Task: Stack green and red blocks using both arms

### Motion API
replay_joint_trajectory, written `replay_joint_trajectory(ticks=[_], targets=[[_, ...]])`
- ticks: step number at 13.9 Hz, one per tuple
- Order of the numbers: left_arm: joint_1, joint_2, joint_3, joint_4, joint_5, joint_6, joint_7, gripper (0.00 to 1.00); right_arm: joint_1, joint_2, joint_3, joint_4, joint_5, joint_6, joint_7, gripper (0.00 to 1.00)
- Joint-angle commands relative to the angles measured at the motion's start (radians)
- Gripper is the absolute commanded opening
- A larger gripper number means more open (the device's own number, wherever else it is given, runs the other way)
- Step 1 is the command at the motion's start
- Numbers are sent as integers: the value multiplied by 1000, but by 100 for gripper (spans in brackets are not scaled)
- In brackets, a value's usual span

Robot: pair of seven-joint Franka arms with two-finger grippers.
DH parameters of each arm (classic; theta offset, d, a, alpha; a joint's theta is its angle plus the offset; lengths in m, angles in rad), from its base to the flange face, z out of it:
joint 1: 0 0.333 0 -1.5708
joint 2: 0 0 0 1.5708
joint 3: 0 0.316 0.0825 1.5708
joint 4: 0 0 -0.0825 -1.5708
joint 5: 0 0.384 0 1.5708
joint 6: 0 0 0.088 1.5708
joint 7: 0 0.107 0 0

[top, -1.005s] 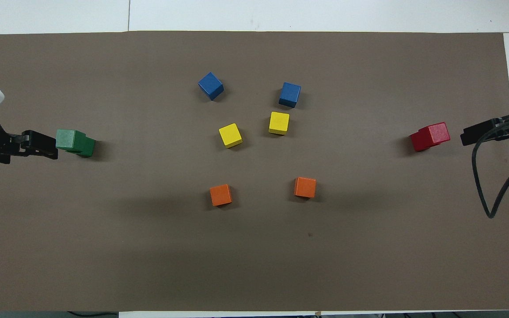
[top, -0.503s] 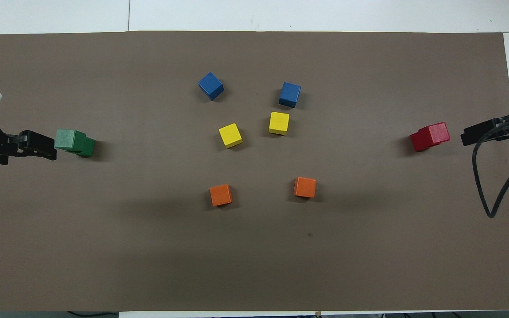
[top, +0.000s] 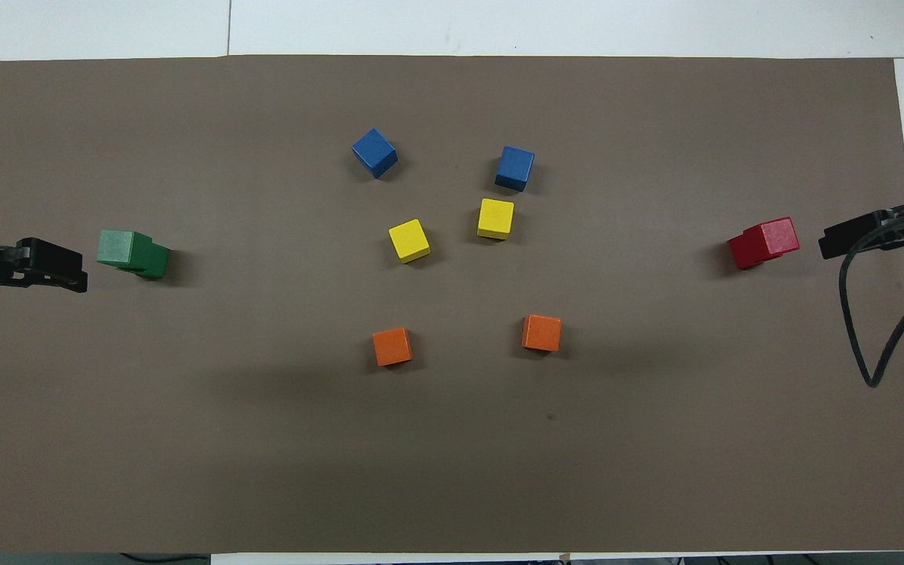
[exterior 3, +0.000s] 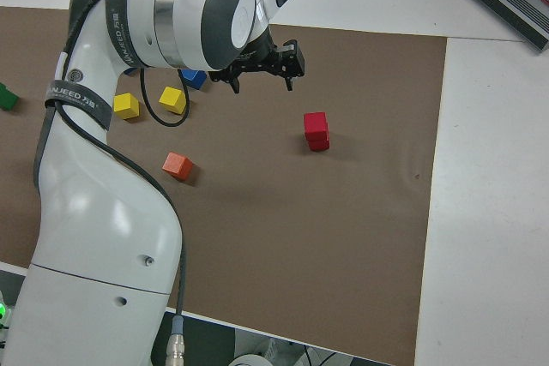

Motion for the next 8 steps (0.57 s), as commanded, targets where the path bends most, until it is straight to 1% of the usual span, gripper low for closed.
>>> replay_joint_trajectory(ticks=[1,8], targets=[[-13,-11,-6,0,-11,36,-12,100,-4,5,1,11,1,-18,15,100],[-13,-11,-5,-5,-25,43,-12,100,-7,5,1,12,1,-19,15,100]])
